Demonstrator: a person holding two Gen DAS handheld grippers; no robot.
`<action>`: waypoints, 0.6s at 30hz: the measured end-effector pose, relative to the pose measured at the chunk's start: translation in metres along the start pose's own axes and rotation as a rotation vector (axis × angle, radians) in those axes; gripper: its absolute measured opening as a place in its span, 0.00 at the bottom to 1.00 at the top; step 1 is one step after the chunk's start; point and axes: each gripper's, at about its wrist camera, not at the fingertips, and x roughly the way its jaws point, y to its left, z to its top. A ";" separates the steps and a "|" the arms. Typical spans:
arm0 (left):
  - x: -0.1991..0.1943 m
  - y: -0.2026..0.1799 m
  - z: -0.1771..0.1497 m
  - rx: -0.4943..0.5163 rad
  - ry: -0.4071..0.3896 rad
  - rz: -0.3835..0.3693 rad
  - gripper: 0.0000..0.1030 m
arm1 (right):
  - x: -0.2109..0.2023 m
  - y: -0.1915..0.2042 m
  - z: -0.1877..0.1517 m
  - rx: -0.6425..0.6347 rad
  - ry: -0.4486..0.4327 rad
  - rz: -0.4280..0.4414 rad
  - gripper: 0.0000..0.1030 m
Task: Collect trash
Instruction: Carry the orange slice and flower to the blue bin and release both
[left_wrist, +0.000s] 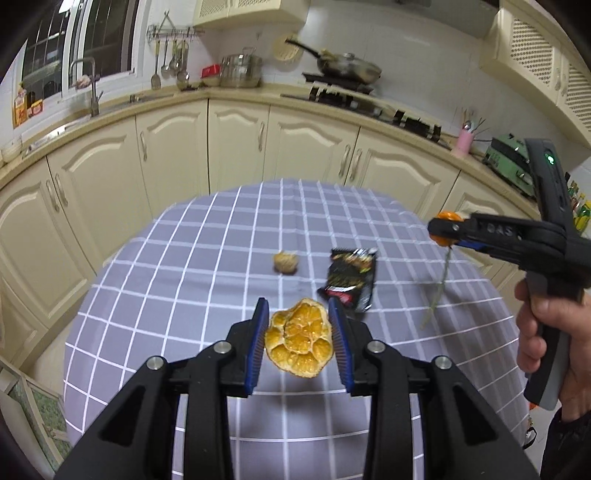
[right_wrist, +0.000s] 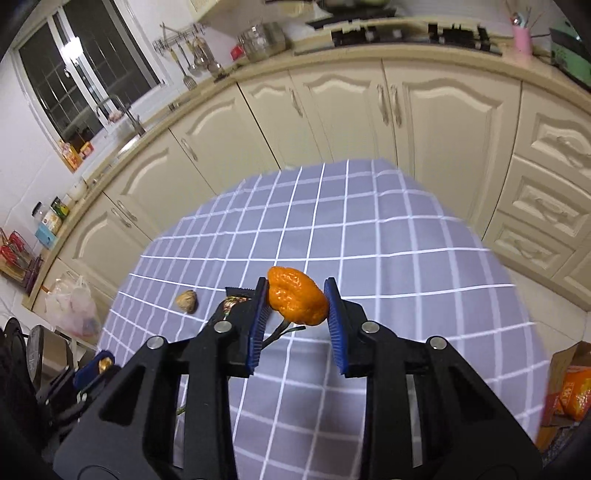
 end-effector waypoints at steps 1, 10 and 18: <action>-0.005 -0.004 0.003 0.005 -0.013 -0.003 0.31 | -0.010 -0.002 -0.001 -0.001 -0.015 0.003 0.29; -0.039 -0.048 0.021 0.056 -0.102 -0.061 0.31 | -0.084 -0.028 -0.009 0.030 -0.128 -0.011 0.29; -0.062 -0.106 0.033 0.129 -0.157 -0.148 0.31 | -0.148 -0.067 -0.027 0.083 -0.216 -0.068 0.29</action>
